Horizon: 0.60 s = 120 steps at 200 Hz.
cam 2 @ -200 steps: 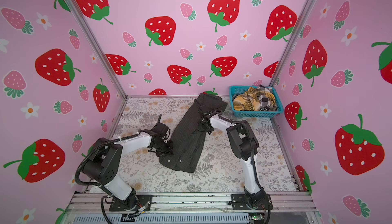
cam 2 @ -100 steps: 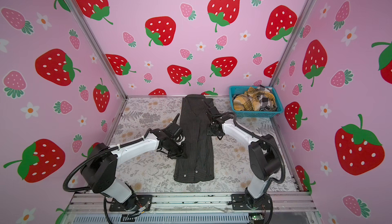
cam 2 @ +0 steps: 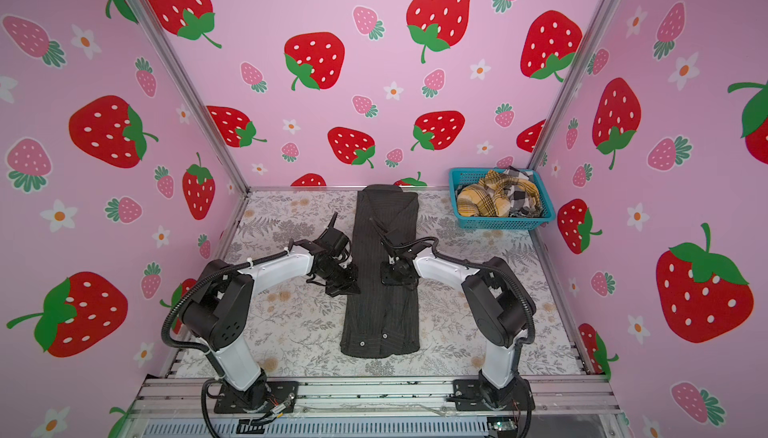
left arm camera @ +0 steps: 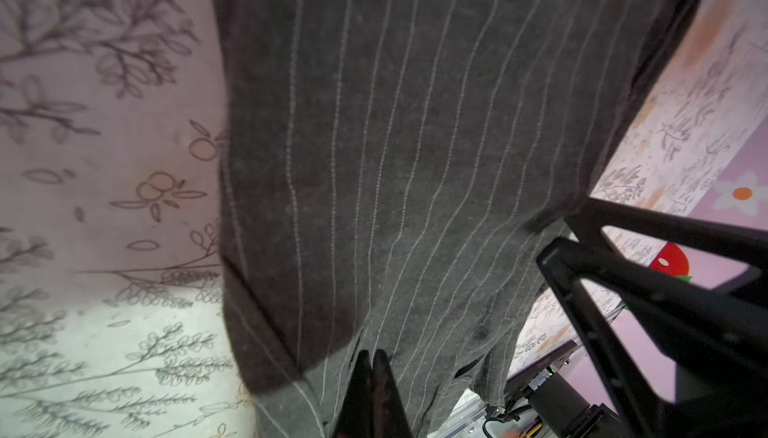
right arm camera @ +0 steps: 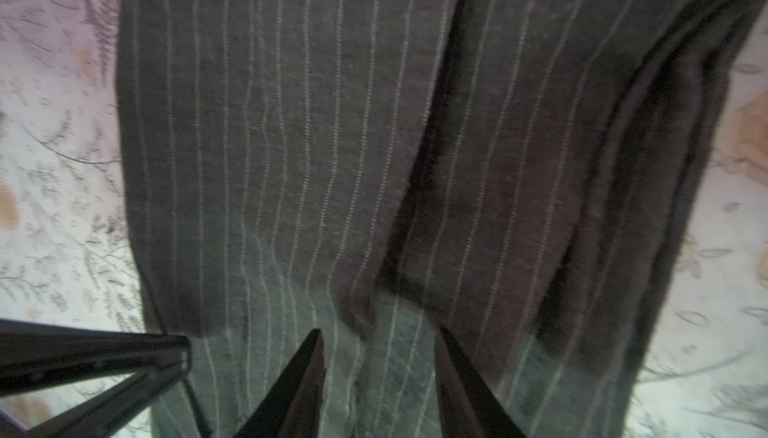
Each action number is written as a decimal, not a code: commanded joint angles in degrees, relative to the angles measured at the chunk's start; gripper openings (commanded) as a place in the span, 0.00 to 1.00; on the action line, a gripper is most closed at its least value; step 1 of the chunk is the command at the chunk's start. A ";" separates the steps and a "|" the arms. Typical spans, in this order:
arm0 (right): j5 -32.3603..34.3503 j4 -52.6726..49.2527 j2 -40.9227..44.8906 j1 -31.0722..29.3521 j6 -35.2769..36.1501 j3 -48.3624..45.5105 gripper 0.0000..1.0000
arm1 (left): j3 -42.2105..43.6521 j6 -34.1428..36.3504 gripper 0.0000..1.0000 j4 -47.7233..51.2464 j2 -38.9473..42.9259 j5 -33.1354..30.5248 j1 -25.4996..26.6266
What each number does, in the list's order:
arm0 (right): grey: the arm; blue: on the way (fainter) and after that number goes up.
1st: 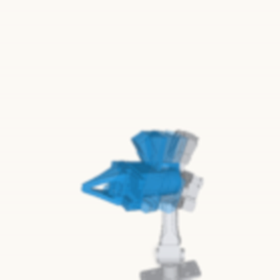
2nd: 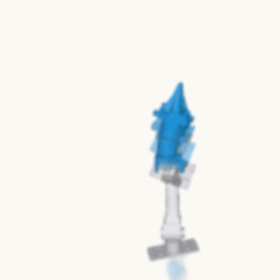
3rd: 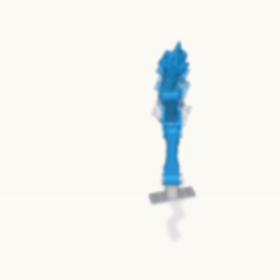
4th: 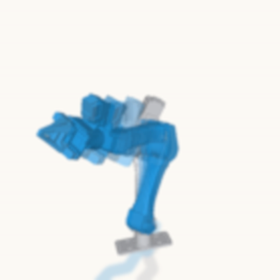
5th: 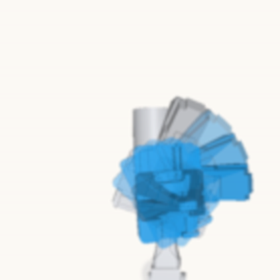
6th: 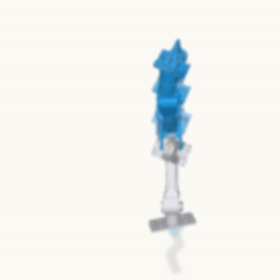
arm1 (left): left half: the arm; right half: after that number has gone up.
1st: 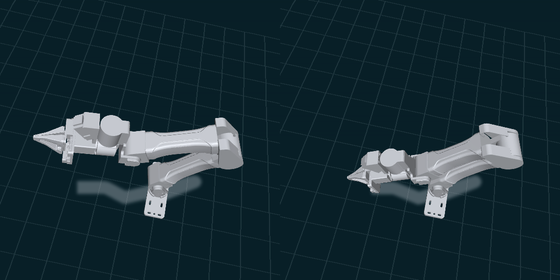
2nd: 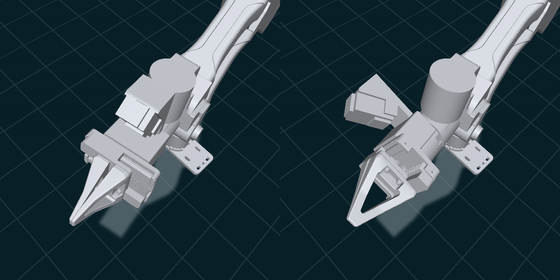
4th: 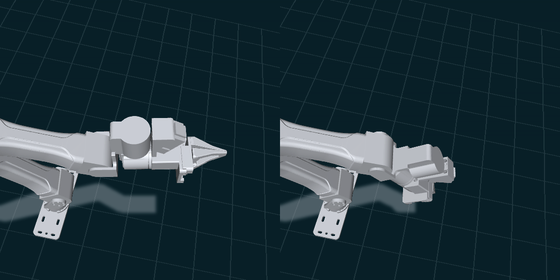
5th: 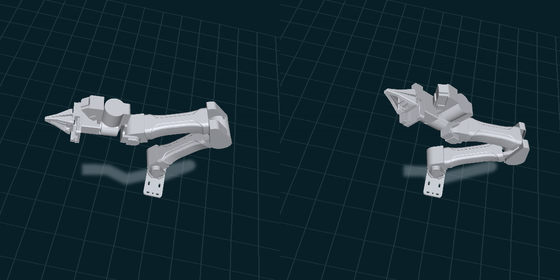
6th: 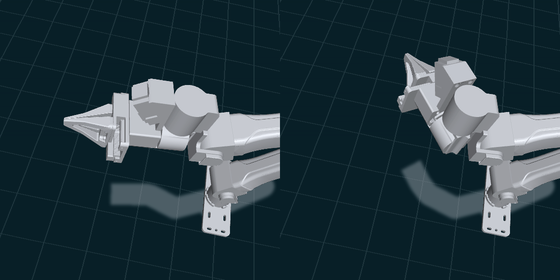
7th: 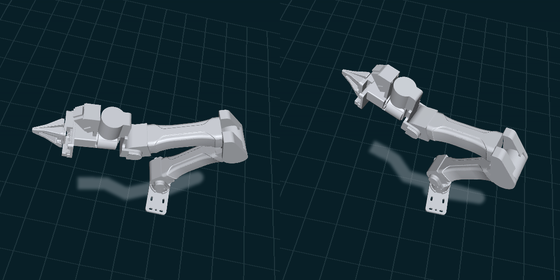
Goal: Fold and stack the long sleeve shirts
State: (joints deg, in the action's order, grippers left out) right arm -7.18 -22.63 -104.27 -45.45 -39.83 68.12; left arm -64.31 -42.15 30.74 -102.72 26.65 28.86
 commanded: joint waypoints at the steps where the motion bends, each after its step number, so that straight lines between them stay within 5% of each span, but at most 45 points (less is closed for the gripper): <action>1: -2.27 3.42 -2.26 -0.36 -2.29 -0.27 0.44 | 1.30 -2.09 0.00 -3.07 -1.93 0.91 -0.22; 14: -1.67 3.43 -4.06 -0.34 -2.43 1.03 0.37 | 2.06 -2.39 0.00 -4.27 -3.40 1.61 -0.22; 36: 4.40 -0.74 -5.54 -0.39 -2.57 4.15 0.08 | 2.70 -2.42 0.04 -4.57 -4.48 2.31 -0.21; 48: 7.79 -3.69 -5.11 -0.45 -2.46 5.34 0.00 | 3.04 -2.41 0.16 -4.58 -3.63 2.09 -0.21; 108: 10.57 -6.16 0.23 -0.63 -3.92 3.43 0.00 | 0.24 -0.88 0.29 -0.74 -0.41 0.33 -0.22; 120: 10.52 -5.62 0.41 -0.61 -4.36 2.71 0.11 | -0.02 -0.83 0.29 -0.38 -0.64 0.40 -0.21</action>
State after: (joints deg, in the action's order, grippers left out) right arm 0.54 -26.17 -105.84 -46.02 -42.39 71.31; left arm -62.37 -43.62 27.33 -103.50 28.12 28.71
